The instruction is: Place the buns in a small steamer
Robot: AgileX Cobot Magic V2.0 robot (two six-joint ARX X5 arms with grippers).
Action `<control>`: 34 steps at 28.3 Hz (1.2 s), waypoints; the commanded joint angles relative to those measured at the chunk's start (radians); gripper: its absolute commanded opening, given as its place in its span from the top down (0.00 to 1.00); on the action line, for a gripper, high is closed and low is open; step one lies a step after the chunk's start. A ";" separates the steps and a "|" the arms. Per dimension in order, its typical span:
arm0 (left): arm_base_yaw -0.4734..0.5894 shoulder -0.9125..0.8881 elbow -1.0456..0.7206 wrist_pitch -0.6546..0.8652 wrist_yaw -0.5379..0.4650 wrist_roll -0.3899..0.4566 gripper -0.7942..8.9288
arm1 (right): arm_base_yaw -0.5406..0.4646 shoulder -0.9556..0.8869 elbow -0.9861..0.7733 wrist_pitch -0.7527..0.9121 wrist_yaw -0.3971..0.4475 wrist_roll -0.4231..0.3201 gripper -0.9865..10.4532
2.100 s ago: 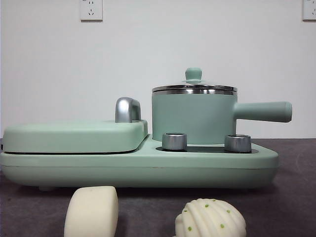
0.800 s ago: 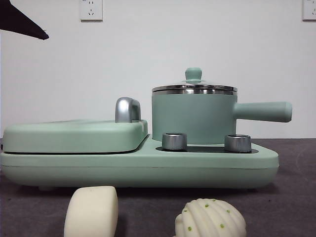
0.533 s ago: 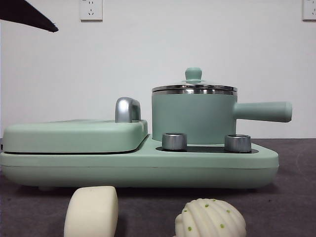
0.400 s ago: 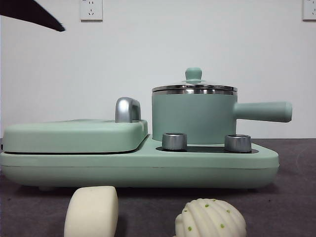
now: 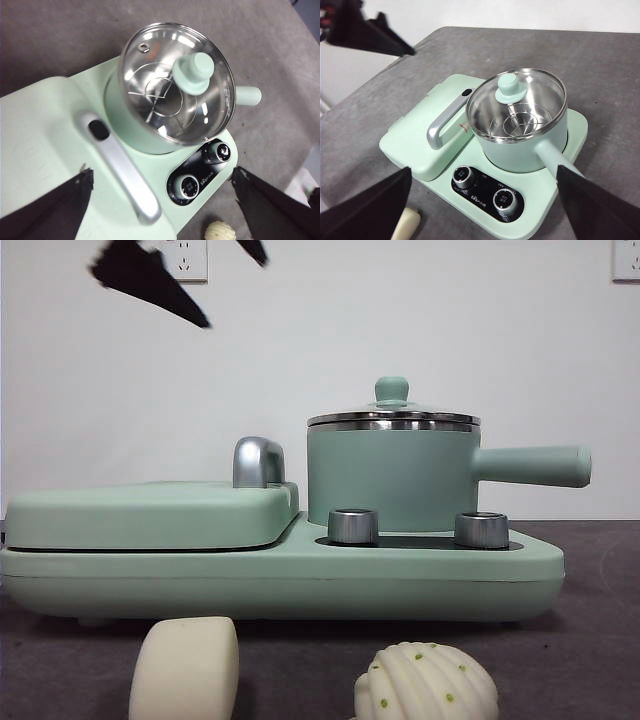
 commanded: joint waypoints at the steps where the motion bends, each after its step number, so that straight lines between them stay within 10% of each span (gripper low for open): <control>1: -0.030 0.136 0.173 -0.058 0.002 0.021 0.47 | 0.003 0.005 0.017 0.001 0.001 0.016 0.51; 13: -0.179 0.537 0.742 -0.219 -0.162 0.059 0.47 | 0.003 0.060 0.017 -0.019 0.000 0.018 0.51; 34: -0.298 0.647 0.766 -0.233 -0.295 0.106 0.64 | 0.003 0.069 0.017 -0.023 -0.011 0.018 0.51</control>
